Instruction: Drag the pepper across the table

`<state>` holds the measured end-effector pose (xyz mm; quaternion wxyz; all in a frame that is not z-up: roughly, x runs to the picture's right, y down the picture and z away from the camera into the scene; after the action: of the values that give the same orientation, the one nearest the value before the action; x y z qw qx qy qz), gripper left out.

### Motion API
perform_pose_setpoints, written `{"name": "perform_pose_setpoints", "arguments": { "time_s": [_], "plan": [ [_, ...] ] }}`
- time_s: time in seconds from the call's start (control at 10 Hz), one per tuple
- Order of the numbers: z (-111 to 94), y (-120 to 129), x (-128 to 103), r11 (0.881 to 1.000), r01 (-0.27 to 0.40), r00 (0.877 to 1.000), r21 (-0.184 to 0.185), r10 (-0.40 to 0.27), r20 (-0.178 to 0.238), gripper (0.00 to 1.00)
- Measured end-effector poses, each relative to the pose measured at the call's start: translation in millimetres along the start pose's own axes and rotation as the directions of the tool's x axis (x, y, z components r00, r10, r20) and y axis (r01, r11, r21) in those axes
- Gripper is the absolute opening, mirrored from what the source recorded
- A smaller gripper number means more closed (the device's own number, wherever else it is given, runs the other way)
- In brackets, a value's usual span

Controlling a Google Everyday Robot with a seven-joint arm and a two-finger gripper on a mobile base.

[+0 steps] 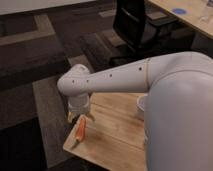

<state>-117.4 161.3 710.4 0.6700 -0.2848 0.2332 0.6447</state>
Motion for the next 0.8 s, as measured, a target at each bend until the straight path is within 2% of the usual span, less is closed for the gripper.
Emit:
{"name": "perform_pose_setpoints", "arguments": {
  "time_s": [0.4, 0.6, 0.8],
  "plan": [
    [21.0, 7.2, 5.6, 0.998, 0.013, 0.999, -0.065, -0.010, 0.036, 0.65],
    [38.2, 6.3, 10.6, 0.996, 0.022, 0.999, -0.091, -0.019, 0.029, 0.65],
    [47.1, 8.4, 11.6, 0.994, 0.039, 0.999, -0.104, -0.036, 0.024, 0.65]
  ]
}}
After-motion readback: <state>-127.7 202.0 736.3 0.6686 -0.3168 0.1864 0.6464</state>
